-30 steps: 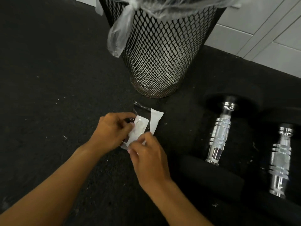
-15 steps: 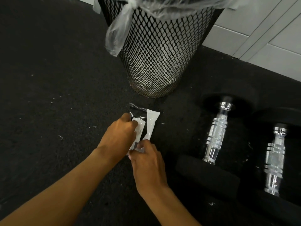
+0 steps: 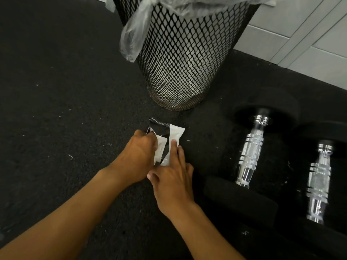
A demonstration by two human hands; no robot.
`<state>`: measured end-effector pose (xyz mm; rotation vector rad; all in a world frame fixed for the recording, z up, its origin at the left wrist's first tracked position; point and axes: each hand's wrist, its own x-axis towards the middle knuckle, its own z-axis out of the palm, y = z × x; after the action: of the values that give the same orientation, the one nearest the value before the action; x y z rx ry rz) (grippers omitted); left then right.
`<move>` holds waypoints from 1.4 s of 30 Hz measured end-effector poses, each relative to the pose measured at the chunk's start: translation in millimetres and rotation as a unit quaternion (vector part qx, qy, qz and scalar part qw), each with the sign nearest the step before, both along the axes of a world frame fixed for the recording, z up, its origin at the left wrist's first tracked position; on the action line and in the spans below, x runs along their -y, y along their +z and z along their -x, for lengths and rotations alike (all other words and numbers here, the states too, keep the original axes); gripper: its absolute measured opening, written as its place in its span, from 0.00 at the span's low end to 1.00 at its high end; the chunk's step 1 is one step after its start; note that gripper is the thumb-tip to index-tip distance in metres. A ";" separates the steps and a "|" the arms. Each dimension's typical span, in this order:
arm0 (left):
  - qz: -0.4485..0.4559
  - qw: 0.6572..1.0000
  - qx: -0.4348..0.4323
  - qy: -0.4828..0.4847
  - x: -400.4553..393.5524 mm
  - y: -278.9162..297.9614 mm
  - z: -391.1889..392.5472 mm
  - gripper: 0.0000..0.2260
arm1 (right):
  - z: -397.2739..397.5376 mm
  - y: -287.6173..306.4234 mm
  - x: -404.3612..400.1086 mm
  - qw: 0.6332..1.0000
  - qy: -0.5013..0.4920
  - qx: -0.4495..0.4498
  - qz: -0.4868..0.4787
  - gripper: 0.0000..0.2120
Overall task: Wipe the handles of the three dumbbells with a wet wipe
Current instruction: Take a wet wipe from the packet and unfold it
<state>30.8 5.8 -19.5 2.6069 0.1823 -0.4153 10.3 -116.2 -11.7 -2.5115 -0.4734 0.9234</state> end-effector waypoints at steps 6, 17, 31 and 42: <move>0.136 0.986 -0.094 -0.024 -9.3 24.8 -8.6 0.09 | -1.1 -0.6 -0.2 1.000 0.001 -0.013 -0.011 0.09; 0.598 0.745 -0.283 0.088 -38.3 45.4 -3.7 0.08 | 0.4 -2.3 -0.6 1.000 -0.009 0.002 -0.008 0.11; 0.600 0.753 -0.194 0.190 -24.7 94.6 -18.2 0.03 | 7.4 56.3 23.3 0.932 -0.249 0.118 -0.233 0.15; 0.508 0.854 -0.080 0.077 66.1 279.0 -51.6 0.12 | -49.5 249.4 98.2 0.867 -0.219 0.347 -0.284 0.07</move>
<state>82.5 -60.2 259.5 1.5000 0.1621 -0.4936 59.8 -214.4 237.7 -2.1632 -0.2884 -0.2959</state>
